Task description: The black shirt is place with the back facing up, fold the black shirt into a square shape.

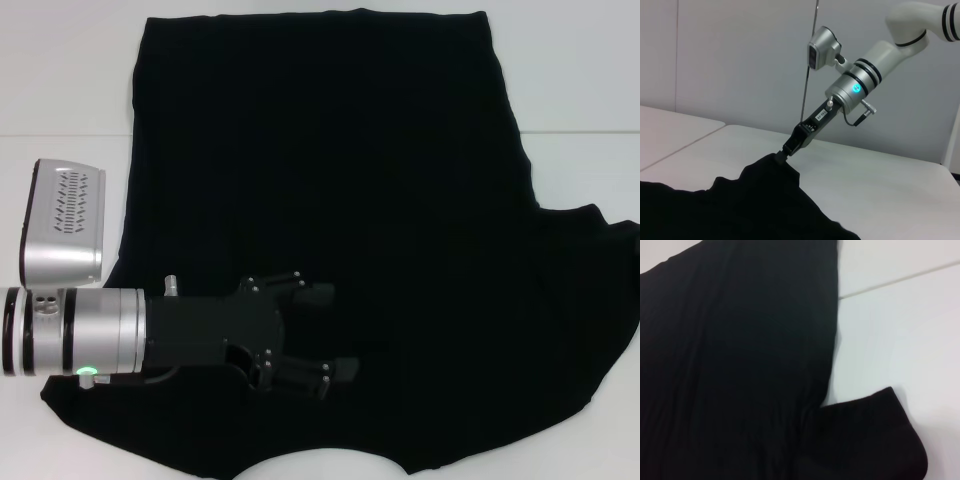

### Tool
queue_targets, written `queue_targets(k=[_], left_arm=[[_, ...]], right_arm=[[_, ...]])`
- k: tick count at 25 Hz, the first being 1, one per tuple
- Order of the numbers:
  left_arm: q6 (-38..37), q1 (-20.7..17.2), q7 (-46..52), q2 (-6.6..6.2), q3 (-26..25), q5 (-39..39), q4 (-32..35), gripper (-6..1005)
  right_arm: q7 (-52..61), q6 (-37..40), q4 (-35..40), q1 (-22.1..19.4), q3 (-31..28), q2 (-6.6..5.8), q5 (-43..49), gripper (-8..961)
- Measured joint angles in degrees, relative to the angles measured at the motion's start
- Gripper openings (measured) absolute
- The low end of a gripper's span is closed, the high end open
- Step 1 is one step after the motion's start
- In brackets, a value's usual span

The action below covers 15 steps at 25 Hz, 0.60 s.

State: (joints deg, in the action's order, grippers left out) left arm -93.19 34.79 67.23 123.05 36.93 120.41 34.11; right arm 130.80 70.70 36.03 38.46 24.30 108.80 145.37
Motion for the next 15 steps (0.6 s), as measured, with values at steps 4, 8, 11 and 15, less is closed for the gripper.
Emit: queue_targets(k=[4, 8, 11, 15], left_arm=[[0.0, 0.0, 0.0, 0.0, 0.0, -0.1, -0.1, 947], [0.0, 0.0, 0.0, 0.0, 0.0, -0.2, -0.1, 947], [0.0, 0.0, 0.0, 0.0, 0.0, -0.3, -0.1, 947], [0.0, 0.0, 0.0, 0.0, -0.1, -0.3, 0.1, 947]], right_arm=[[-0.1, 1.1, 0.3, 0.9, 0.1, -0.02, 0.0, 23], [-0.6, 2.3, 0.3, 2.8, 0.4, 0.29, 0.0, 27], [-0.7, 2.9, 0.2, 4.9, 1.8, 0.98, 0.0, 30], [0.0, 3.0, -0.6, 8.3, 7.0, 2.43, 0.0, 34]])
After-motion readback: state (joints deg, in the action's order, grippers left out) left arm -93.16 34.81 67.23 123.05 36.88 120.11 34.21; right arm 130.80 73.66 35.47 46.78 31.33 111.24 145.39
